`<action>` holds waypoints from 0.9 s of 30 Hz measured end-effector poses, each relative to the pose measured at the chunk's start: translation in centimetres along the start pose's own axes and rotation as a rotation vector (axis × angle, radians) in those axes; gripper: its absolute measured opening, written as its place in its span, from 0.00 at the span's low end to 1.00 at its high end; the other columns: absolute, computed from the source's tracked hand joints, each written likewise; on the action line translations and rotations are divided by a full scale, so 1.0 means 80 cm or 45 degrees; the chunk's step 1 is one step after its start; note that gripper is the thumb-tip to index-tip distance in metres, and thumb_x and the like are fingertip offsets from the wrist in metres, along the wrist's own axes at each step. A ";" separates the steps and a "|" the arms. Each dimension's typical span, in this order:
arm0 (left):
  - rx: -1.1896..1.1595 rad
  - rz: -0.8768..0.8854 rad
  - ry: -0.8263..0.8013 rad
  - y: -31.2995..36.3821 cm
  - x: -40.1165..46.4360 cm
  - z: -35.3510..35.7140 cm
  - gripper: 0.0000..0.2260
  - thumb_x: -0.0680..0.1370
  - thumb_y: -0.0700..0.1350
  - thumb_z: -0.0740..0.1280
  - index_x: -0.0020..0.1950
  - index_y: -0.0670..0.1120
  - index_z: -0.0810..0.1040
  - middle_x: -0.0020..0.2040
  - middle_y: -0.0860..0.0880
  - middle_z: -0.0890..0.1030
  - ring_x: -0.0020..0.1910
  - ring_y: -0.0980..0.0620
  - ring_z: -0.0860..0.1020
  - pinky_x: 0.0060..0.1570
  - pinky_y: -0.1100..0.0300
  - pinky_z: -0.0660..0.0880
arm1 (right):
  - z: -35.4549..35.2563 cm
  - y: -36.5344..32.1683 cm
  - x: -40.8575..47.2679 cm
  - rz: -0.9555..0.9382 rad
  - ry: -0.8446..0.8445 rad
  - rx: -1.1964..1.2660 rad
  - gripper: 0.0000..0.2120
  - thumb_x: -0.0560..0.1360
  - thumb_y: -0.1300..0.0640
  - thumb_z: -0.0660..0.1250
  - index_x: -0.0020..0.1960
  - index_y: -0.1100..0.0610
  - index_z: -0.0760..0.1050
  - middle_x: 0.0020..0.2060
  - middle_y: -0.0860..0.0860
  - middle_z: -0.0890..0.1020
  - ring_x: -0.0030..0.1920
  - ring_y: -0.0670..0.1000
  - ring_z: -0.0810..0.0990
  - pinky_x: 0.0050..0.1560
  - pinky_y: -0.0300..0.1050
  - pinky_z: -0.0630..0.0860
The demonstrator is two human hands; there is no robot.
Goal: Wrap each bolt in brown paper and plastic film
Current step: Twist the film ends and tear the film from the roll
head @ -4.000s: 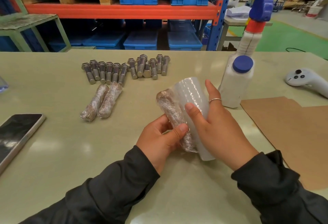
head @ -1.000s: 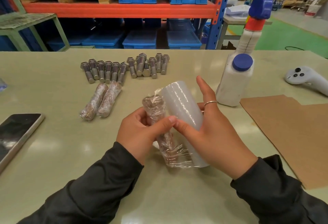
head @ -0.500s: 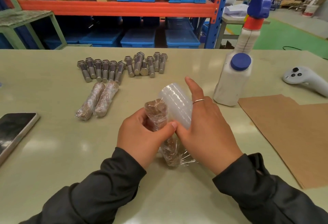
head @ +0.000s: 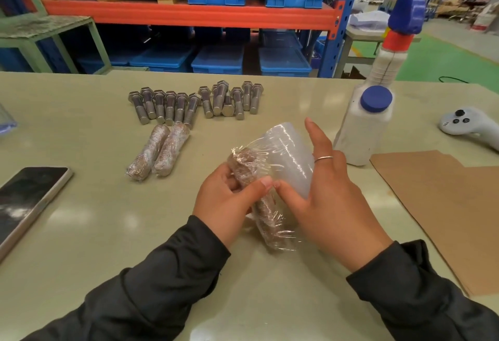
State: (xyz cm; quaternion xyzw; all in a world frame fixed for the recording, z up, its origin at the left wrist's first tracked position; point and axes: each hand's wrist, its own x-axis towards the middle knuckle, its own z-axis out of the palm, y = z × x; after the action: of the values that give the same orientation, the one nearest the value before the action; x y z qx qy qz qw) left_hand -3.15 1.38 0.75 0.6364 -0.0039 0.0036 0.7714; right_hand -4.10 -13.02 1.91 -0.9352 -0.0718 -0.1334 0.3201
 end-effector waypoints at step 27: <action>0.250 0.508 -0.233 0.039 0.012 0.017 0.09 0.79 0.37 0.59 0.48 0.51 0.68 0.35 0.55 0.71 0.33 0.60 0.72 0.36 0.64 0.74 | -0.015 -0.016 0.020 -0.320 0.271 0.512 0.35 0.68 0.44 0.62 0.69 0.33 0.47 0.63 0.40 0.59 0.65 0.30 0.59 0.64 0.24 0.58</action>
State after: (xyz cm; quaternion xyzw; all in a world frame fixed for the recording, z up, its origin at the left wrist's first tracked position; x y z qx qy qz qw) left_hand -2.20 0.65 4.09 0.6927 -0.1990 0.0988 0.6861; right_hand -3.14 -12.68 4.03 -0.8171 -0.1785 -0.2529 0.4863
